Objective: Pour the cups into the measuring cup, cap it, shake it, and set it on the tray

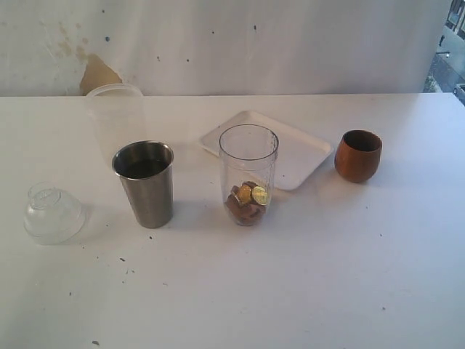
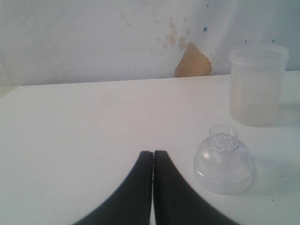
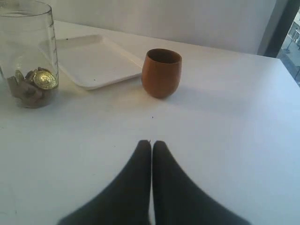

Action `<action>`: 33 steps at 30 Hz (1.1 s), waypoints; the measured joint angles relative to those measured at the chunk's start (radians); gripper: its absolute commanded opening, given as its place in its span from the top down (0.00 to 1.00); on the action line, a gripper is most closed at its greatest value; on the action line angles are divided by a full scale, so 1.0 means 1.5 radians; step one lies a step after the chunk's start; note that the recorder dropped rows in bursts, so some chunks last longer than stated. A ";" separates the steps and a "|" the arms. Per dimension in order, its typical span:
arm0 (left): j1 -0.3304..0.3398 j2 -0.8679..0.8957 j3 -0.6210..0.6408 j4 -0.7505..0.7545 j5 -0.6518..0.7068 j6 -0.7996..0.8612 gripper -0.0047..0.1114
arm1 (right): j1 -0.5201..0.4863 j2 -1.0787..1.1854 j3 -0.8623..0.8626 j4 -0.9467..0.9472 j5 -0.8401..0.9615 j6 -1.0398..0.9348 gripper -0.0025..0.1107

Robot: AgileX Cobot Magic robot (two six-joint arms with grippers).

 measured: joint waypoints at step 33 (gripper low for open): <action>0.000 0.103 -0.030 0.259 -0.432 -0.520 0.12 | 0.000 0.000 0.000 0.000 0.000 0.001 0.97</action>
